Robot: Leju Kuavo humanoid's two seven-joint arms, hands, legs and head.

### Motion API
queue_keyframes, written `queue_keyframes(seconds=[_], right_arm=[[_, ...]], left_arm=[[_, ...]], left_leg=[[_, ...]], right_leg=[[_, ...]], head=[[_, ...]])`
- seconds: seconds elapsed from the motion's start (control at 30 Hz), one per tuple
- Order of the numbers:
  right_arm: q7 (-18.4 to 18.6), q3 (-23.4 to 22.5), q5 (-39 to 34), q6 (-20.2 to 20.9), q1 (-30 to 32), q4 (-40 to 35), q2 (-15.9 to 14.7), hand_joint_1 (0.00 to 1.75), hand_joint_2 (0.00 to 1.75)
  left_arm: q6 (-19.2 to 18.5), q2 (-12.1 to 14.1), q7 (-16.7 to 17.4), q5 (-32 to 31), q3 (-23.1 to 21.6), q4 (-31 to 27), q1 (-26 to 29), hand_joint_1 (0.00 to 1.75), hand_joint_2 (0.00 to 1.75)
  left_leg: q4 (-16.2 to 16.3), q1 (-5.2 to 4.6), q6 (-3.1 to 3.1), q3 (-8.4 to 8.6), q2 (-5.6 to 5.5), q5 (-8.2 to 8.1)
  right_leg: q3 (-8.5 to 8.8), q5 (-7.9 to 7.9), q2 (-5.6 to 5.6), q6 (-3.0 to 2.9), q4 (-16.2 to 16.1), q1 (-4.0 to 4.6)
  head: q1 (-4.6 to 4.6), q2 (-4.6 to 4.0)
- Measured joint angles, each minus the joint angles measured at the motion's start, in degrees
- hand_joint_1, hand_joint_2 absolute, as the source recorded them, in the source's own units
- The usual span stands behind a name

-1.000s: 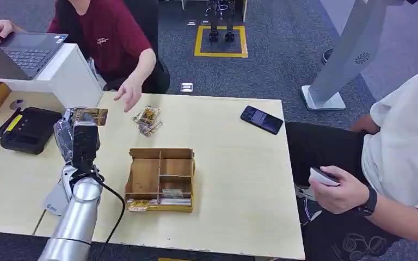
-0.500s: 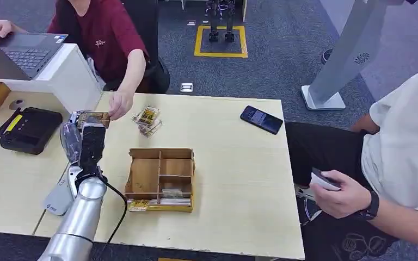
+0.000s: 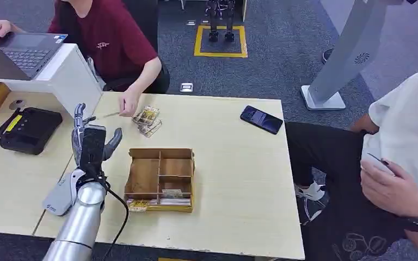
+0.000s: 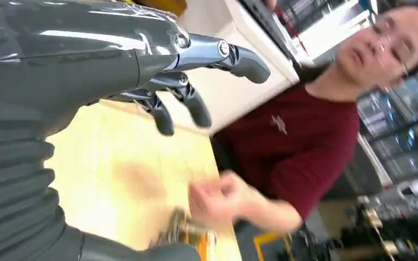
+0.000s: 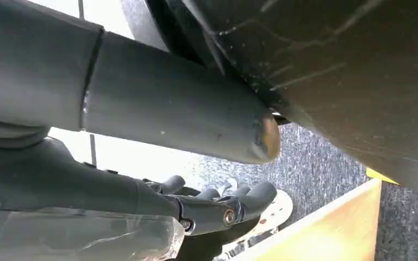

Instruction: Pass the card to the sensor for recognition and then transmit it.

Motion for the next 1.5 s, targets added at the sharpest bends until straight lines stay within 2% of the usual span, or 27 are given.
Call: queue_keyframes(seconds=[0.13,0.3,0.53,0.7,0.87,0.97,1.13,1.27,1.37,1.5], right_arm=[[0.4,-0.1,-0.6,-0.2,0.2,0.0,0.0,0.00,0.00],[1.0,-0.3,-1.3,-0.2,0.3,0.0,0.0,0.00,0.00],[1.4,-0.7,-2.2,-0.6,0.5,0.0,0.0,0.00,0.00],[1.0,-1.3,-2.7,-1.6,0.9,0.0,0.0,0.00,0.00],[0.5,-1.7,-3.2,-2.4,1.0,0.0,-0.1,0.00,0.00],[0.5,-1.7,-3.2,-2.4,1.0,0.0,-0.2,0.00,0.00],[0.7,-1.8,-3.2,-2.4,1.0,0.0,-0.2,0.00,0.00],[0.7,-1.8,-3.1,-2.3,1.0,0.0,-0.2,0.00,0.00],[0.7,-1.8,-3.0,-2.2,1.0,0.0,-0.2,0.00,0.00],[0.7,-1.8,-2.6,-2.2,0.9,0.0,-0.2,0.00,0.00]], left_arm=[[-3.5,1.2,-2.2,-2.3,-4.1,-7.2,5.6,0.00,1.75],[-9.2,4.8,-5.1,-3.4,-10.2,-16.5,11.8,0.00,1.75],[-12.3,9.9,-7.2,-3.1,-14.6,-28.3,17.3,0.00,1.75],[-8.6,13.0,-9.7,-8.8,-16.2,-34.2,23.0,0.00,1.75],[-2.6,14.3,-9.0,-16.1,-17.9,-36.1,27.8,0.00,1.75],[0.5,15.1,-8.6,-18.3,-19.4,-36.2,29.8,0.00,1.75],[6.3,16.9,-4.4,-23.8,-22.4,-36.2,31.4,0.00,1.75],[8.9,18.1,-1.0,-28.7,-24.3,-35.8,31.5,0.00,1.75],[11.5,18.4,1.3,-34.6,-24.7,-35.0,31.4,0.00,1.75],[13.4,18.6,3.6,-38.9,-25.1,-33.1,31.2,0.00,1.75]], left_leg=[[0.0,0.00,0.04,-0.02,0.01,-0.03],[0.0,0.00,0.04,-0.03,0.01,-0.03],[0.0,0.01,0.03,-0.02,0.01,-0.02],[0.0,0.00,0.03,-0.03,0.01,-0.03],[0.0,0.00,0.04,-0.05,0.01,-0.04],[0.0,-0.01,0.04,-0.04,0.00,-0.03],[0.0,-0.01,0.04,-0.03,0.00,-0.03],[0.0,0.00,0.03,-0.03,0.00,-0.03],[0.0,0.00,0.03,-0.04,0.00,-0.03],[0.0,-0.01,0.04,-0.04,0.00,-0.03]], right_leg=[[-0.03,-0.01,0.03,0.00,0.0,0.00],[-0.05,-0.01,0.02,0.00,0.0,0.00],[-0.03,-0.01,0.00,0.00,0.0,0.00],[-0.05,-0.04,-0.01,0.00,0.0,0.00],[-0.06,-0.05,-0.02,0.01,0.0,-0.01],[-0.05,-0.04,-0.04,0.02,0.0,-0.02],[-0.05,-0.04,-0.05,0.02,0.0,-0.01],[-0.05,-0.04,-0.05,0.02,0.0,-0.01],[-0.05,-0.04,-0.05,0.02,0.0,-0.01],[-0.05,-0.04,-0.05,0.02,0.0,-0.02]], head=[[0.00,0.00],[0.00,0.00],[0.00,0.00],[0.00,0.00],[0.00,0.00],[0.00,0.00],[0.00,0.00],[0.00,0.00],[0.00,0.00],[0.00,0.00]])
